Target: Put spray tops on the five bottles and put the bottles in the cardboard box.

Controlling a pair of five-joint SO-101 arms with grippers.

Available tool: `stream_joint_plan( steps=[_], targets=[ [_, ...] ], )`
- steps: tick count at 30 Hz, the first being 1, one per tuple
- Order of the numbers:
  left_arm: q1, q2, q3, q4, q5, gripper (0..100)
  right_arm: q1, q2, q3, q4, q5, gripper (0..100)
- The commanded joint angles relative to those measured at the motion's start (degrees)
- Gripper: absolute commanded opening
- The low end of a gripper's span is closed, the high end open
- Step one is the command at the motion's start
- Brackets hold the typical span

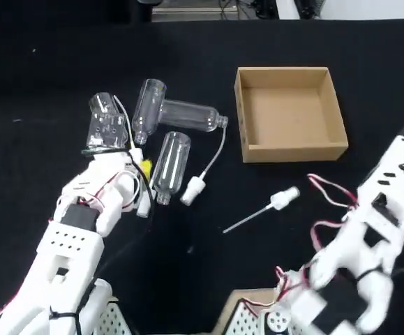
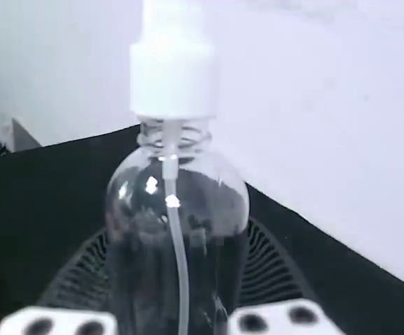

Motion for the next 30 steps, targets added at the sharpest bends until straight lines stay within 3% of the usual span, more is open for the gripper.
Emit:
stream_joint_plan(
  steps=[1, 5, 12, 30],
  targets=[
    [0.84, -0.97, 0.22, -2.73, 0.35, 15, 2.90, 11.38, -7.34, -13.01, -0.09, 1.0],
    [1.19, -0.97, 0.92, -3.08, 0.35, 15, 4.66, 25.01, -14.55, -21.63, -0.09, 1.0],
    [1.45, -0.97, 0.92, -3.08, 0.35, 15, 6.59, 41.36, -28.09, -23.82, 0.00, 1.0],
    [1.45, -0.97, 0.84, -3.08, 0.35, 15, 7.21, 55.34, -36.44, -24.00, 0.26, 1.2]
  ],
)
